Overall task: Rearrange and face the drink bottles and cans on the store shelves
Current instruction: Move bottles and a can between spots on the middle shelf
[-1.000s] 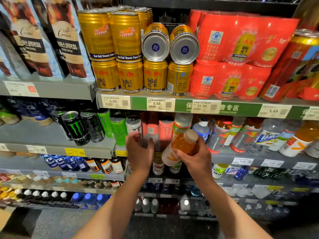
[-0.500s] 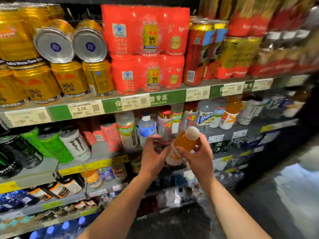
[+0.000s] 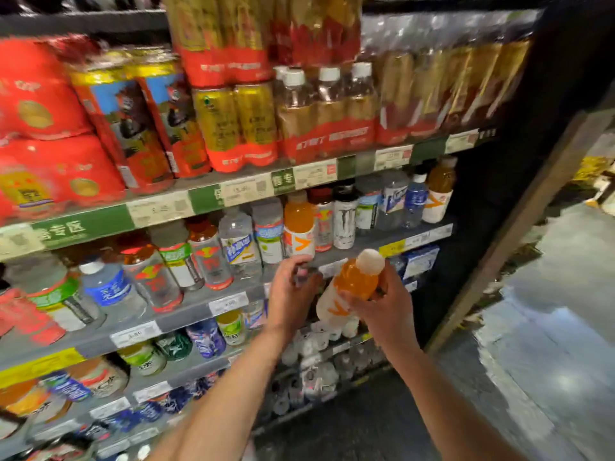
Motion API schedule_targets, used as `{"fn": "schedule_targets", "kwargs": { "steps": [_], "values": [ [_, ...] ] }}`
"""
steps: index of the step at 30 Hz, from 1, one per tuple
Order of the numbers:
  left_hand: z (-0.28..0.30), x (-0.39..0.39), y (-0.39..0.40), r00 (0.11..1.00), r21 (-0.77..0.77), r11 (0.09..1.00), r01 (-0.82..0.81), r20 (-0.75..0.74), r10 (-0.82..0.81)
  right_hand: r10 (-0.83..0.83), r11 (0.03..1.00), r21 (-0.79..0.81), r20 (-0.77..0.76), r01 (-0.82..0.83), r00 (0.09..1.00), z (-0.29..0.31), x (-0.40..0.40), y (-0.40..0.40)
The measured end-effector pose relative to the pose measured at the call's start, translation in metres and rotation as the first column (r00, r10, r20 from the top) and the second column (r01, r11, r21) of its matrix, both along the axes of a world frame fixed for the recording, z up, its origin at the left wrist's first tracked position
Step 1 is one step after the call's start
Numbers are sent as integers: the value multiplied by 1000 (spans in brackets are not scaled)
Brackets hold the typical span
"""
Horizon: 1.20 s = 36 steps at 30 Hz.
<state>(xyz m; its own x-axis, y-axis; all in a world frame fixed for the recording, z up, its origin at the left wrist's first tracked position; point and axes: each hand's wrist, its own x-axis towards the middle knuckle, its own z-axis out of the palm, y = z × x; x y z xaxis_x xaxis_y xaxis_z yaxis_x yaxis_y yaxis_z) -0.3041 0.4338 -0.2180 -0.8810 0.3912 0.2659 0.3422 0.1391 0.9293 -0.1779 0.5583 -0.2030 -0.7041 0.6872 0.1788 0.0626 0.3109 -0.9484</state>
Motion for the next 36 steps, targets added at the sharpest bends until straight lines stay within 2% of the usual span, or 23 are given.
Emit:
{"fn": "schedule_targets", "kwargs": {
  "steps": [6, 12, 14, 16, 18, 21, 24, 29, 33, 36],
  "values": [
    [-10, 0, 81, 1000, -106, 994, -22, 9, 23, -89, 995, -42, 57, 92, 994, -12, 28, 78],
    [-11, -18, 130, 1000, -173, 985, -8, 6, 10, -128, 990, -53, 98, 134, 987, -17, 10, 117],
    [-9, -27, 145, 998, -142, 988, -60, 12, 62, -123, 990, -51, 101, 128, 987, -16, 1, 126],
    [-4, -36, 154, 994, -42, 994, -96, 40, 98, -122, 991, -50, 106, 128, 987, -10, -9, 132],
    [2, -45, 162, 994, -29, 994, -101, 32, 102, -111, 992, -46, 92, 115, 990, -4, -20, 139],
    [2, -54, 170, 991, -125, 986, -110, -94, 99, -95, 993, -59, 65, 99, 993, -1, -33, 146],
    [6, -60, 174, 984, -217, 965, -147, -135, 119, -66, 995, -64, 63, 70, 996, -2, -46, 153],
    [7, -58, 177, 917, -217, 917, -335, -299, 264, 11, 994, -113, 49, -6, 999, -2, -61, 168],
    [6, -53, 181, 879, -254, 880, -402, -374, 294, 70, 993, -98, 51, -65, 996, 2, -68, 184],
    [7, -48, 190, 842, -312, 819, -481, -425, 333, 147, 979, -153, 49, -138, 988, 3, -74, 199]
  ]
}}
